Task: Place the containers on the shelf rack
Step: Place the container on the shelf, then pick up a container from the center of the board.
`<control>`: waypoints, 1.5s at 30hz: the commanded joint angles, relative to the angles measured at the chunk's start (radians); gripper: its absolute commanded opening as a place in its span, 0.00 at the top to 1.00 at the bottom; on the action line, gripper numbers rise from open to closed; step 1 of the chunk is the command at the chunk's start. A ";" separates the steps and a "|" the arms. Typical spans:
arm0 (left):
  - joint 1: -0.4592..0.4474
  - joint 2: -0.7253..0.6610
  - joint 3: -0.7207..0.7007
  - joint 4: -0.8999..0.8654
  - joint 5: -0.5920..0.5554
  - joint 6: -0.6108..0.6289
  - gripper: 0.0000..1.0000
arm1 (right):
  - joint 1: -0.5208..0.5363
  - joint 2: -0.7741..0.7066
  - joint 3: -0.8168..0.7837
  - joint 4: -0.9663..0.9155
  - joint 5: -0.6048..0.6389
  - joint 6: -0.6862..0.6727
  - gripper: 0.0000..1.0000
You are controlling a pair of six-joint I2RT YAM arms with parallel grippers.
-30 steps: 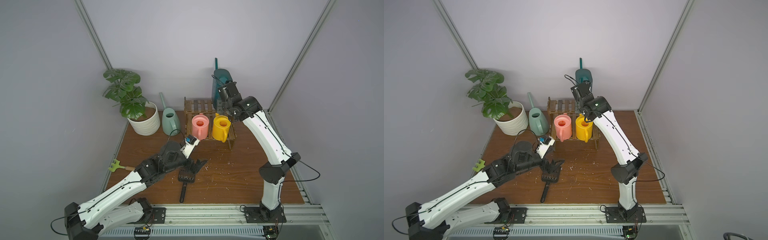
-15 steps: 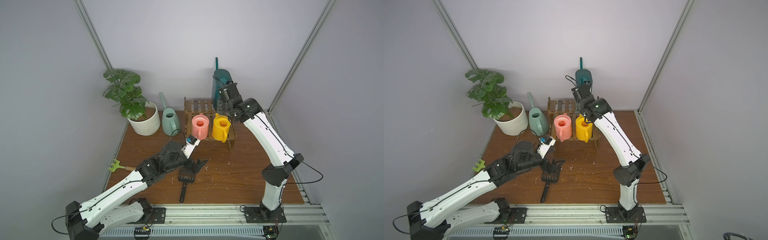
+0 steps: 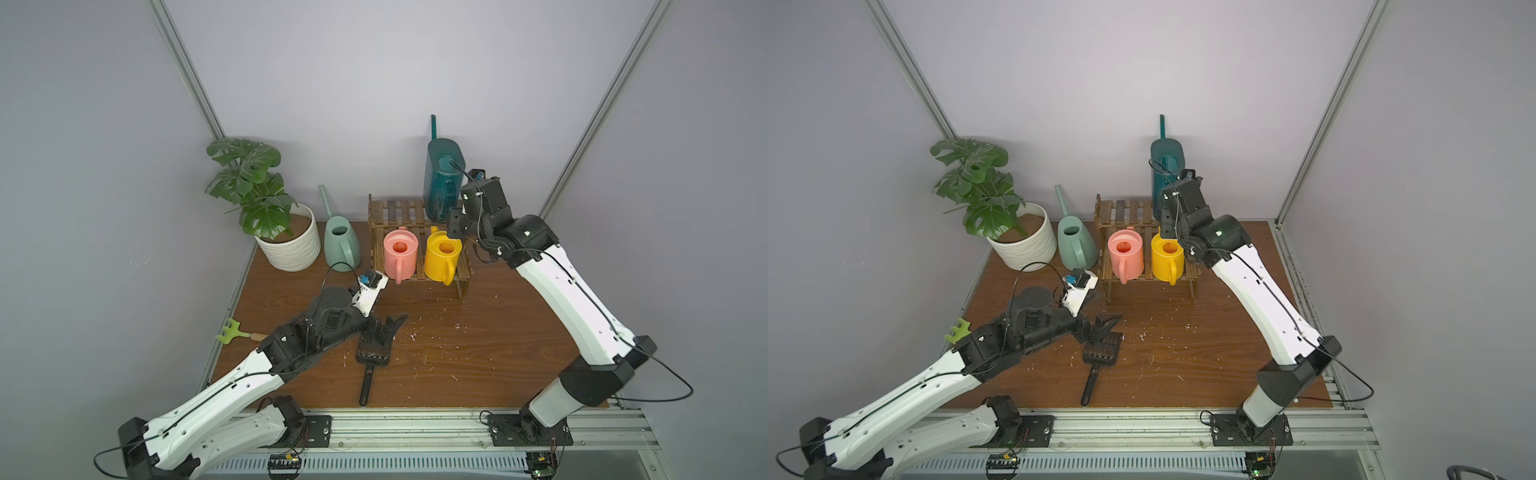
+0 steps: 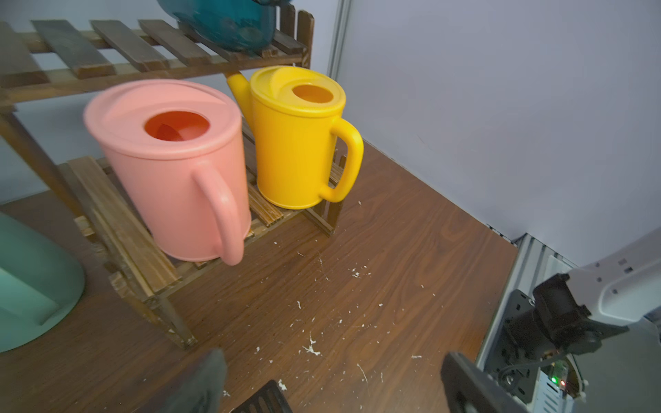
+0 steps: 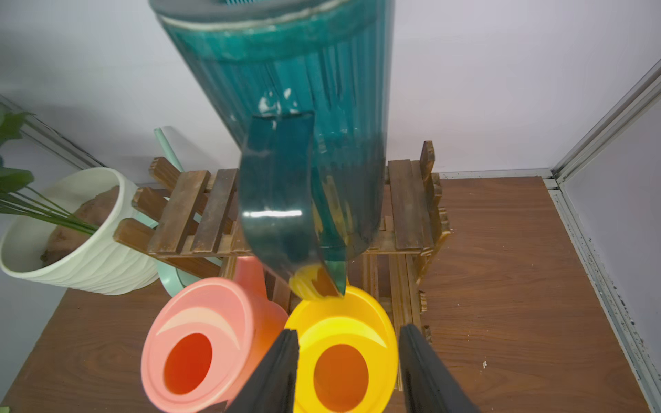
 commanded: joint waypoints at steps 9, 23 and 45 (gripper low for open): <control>0.115 0.040 0.076 -0.154 -0.437 -0.207 0.03 | 0.002 -0.369 -0.313 0.321 -0.213 -0.064 0.46; 0.444 0.335 0.162 -0.140 -0.297 -0.209 0.03 | 0.263 -0.314 -0.347 0.373 -0.236 -0.168 0.32; 0.531 0.737 0.295 0.131 -0.304 -0.217 0.07 | 0.326 -0.446 -0.523 0.364 -0.151 -0.172 0.07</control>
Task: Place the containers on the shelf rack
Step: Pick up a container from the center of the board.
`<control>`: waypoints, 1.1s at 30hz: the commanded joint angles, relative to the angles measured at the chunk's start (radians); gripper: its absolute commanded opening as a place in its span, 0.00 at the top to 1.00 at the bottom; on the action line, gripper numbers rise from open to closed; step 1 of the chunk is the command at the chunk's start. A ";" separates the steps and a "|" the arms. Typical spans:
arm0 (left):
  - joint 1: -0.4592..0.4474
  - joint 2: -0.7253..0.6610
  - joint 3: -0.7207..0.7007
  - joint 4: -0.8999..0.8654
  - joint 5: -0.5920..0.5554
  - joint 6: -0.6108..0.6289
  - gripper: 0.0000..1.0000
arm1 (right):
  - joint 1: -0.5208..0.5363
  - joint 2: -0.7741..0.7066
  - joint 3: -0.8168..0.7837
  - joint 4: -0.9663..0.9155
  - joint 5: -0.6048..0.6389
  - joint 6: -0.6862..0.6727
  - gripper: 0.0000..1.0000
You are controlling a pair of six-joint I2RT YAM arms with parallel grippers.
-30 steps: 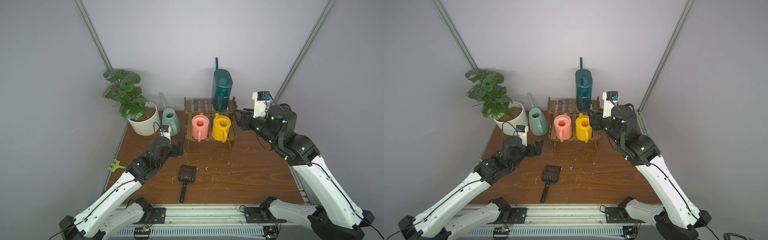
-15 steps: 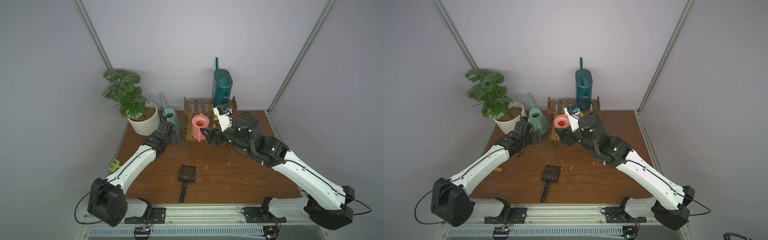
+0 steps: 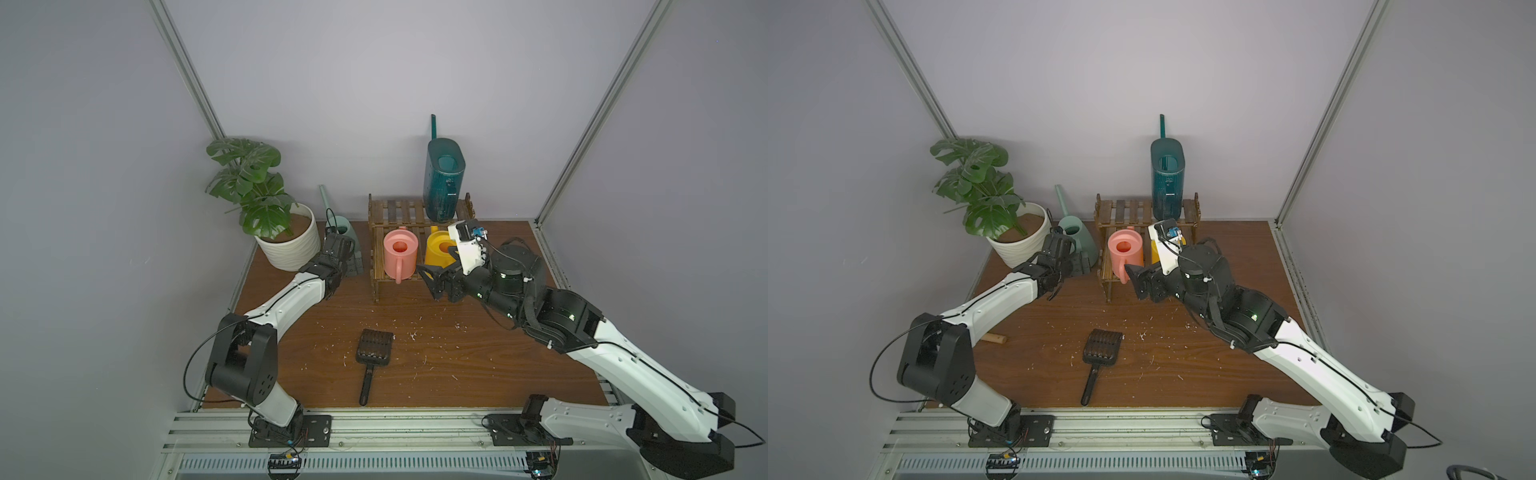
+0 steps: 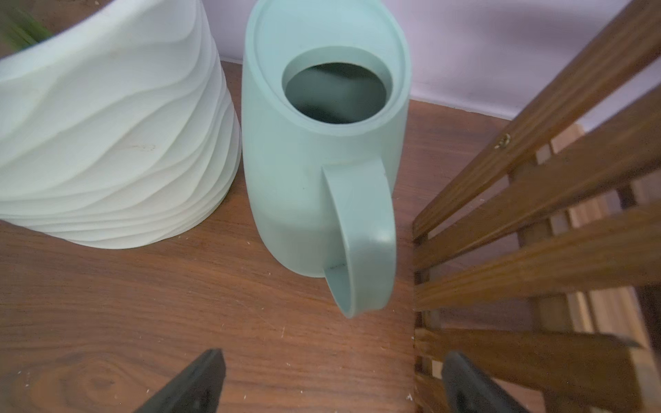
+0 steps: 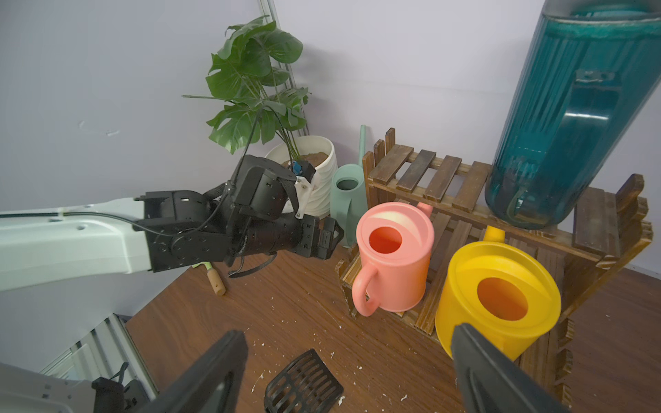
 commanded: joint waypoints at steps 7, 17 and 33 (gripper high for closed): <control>0.024 0.116 0.051 0.165 0.030 -0.011 0.15 | 0.002 -0.005 -0.009 -0.031 0.046 0.001 0.01; 0.027 0.193 0.089 0.173 -0.030 0.024 0.23 | 0.002 -0.002 -0.013 -0.042 0.073 0.000 0.01; 0.067 0.087 -0.152 0.389 0.002 0.121 0.44 | 0.002 -0.017 -0.040 -0.030 0.092 -0.003 0.01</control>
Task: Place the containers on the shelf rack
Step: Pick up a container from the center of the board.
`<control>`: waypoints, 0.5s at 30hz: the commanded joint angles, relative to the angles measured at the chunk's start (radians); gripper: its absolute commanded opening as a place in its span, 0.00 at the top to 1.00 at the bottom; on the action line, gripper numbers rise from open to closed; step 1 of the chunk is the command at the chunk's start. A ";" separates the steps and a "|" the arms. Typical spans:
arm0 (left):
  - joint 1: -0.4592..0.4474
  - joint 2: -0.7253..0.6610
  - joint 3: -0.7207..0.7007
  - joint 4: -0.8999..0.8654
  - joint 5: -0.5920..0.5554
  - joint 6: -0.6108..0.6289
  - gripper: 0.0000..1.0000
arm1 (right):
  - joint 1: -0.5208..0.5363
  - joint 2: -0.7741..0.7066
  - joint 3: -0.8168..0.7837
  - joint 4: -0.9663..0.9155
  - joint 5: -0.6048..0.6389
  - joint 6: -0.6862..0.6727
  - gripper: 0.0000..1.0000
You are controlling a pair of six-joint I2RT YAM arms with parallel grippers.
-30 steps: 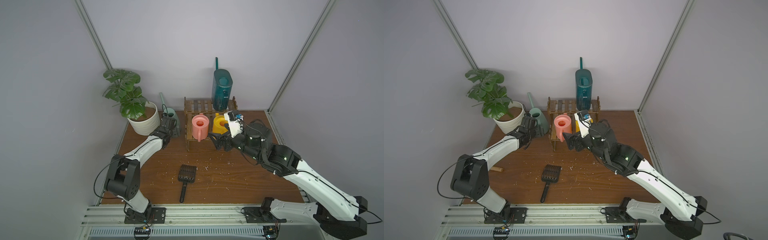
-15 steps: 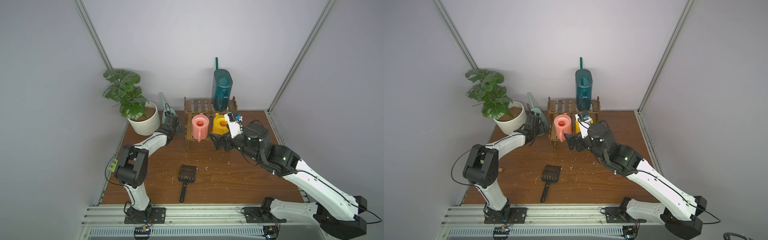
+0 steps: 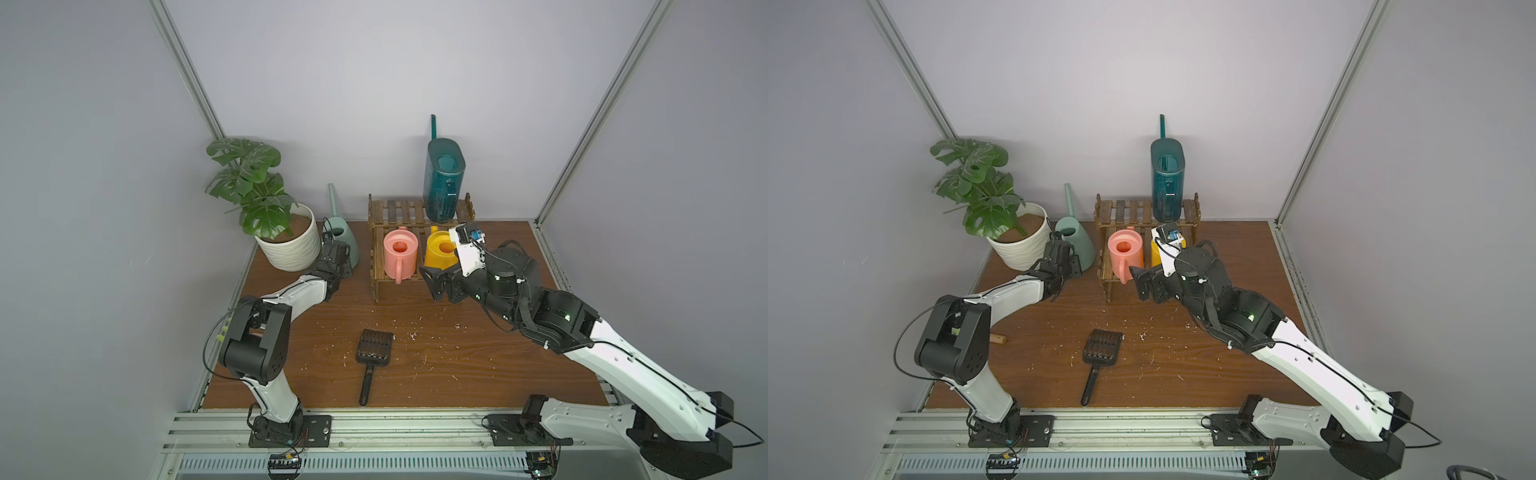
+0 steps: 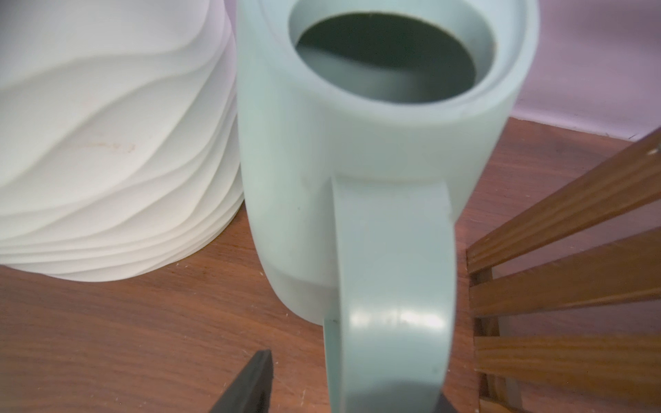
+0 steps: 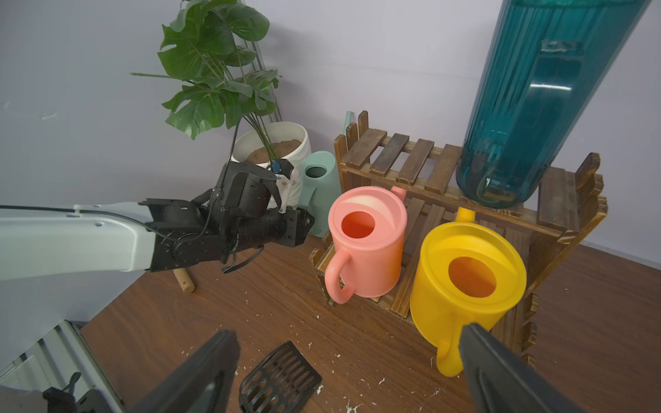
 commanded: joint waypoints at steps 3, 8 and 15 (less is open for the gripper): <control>0.013 -0.034 -0.081 0.188 0.029 0.080 0.45 | 0.002 -0.030 -0.031 0.001 0.015 0.004 0.01; 0.012 -0.037 -0.164 0.363 0.023 0.116 0.48 | 0.002 -0.045 -0.049 -0.005 0.012 0.014 0.01; 0.012 -0.014 -0.183 0.481 0.002 0.133 0.51 | 0.002 -0.047 -0.049 -0.030 0.019 0.018 0.01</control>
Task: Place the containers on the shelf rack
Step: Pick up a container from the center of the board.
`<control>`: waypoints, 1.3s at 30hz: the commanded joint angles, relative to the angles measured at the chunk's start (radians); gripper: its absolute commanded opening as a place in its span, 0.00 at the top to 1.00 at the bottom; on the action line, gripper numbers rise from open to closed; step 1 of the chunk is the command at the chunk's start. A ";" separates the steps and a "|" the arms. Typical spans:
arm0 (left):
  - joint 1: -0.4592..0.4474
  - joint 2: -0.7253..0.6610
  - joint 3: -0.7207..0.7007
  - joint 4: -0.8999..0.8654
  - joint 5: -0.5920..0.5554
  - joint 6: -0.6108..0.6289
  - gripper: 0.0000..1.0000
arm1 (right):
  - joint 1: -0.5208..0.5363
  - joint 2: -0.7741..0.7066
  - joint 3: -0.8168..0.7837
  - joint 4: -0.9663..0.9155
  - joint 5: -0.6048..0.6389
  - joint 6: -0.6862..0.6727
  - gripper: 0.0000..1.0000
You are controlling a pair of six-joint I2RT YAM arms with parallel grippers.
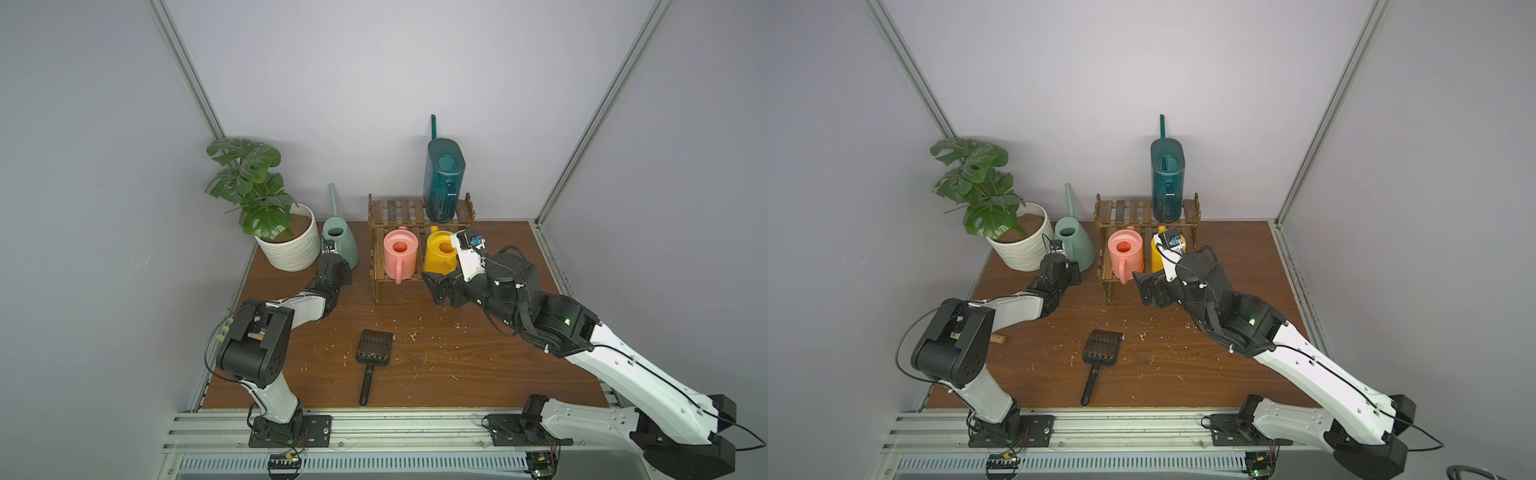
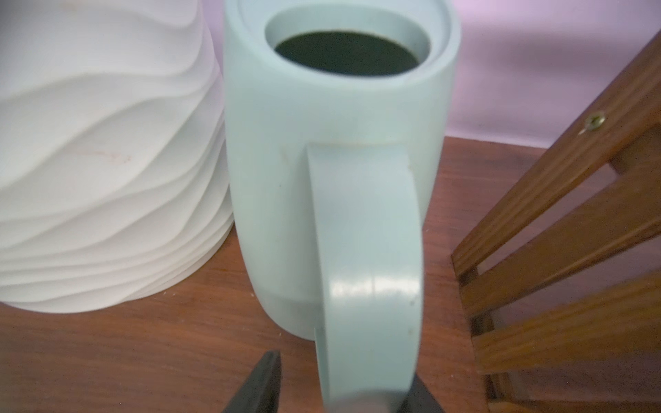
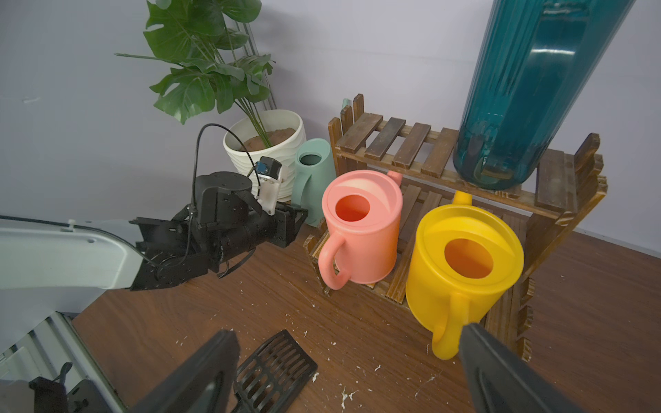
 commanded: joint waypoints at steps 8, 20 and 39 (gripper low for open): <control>0.012 0.065 0.087 0.056 -0.014 0.036 0.52 | 0.002 -0.018 -0.003 -0.022 0.020 0.012 0.01; 0.012 0.050 0.067 0.067 -0.034 0.039 0.70 | 0.002 -0.031 -0.005 -0.019 0.033 0.012 0.01; 0.011 -0.287 0.055 -0.228 -0.002 -0.001 0.90 | 0.001 -0.093 -0.035 -0.003 0.076 0.010 0.01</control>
